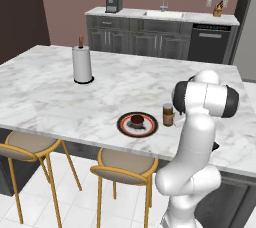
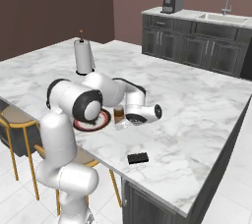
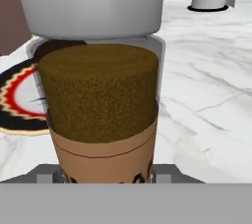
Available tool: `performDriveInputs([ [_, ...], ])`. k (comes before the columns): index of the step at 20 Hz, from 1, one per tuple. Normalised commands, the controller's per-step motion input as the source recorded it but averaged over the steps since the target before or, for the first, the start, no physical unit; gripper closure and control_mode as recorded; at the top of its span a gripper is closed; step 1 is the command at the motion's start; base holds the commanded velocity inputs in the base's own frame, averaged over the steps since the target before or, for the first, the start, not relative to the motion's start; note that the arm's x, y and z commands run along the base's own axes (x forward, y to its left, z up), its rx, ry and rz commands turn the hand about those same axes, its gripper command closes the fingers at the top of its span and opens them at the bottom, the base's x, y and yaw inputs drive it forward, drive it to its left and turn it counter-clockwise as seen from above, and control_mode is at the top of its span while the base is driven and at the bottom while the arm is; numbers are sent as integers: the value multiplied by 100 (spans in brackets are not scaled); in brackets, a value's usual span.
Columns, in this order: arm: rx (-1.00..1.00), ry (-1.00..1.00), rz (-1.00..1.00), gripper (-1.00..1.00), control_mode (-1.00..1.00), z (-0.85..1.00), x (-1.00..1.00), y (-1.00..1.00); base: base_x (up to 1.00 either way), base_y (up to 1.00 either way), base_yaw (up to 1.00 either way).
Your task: Take the cinnamon bottle from the cabinet and place it on the dining table, next to the plate with the cupcake. Then take the chocolate from the dining counter and place it on the cupcake plate.
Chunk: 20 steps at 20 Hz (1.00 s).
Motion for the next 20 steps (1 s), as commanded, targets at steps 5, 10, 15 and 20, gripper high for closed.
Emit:
performDriveInputs([
  [5, 0, -1, 6, 100, -100, -30, 7, 0, 0, 0, 0],
  [10, 0, -1, 0, 100, -100, -21, 9, 3, 0, 0, 0],
  [15, 0, -8, 0, -100, -100, -24, -12, 6, 0, 0, 0],
  [20, 1, -11, 0, -100, -100, -6, -17, -5, 0, 0, 0],
])
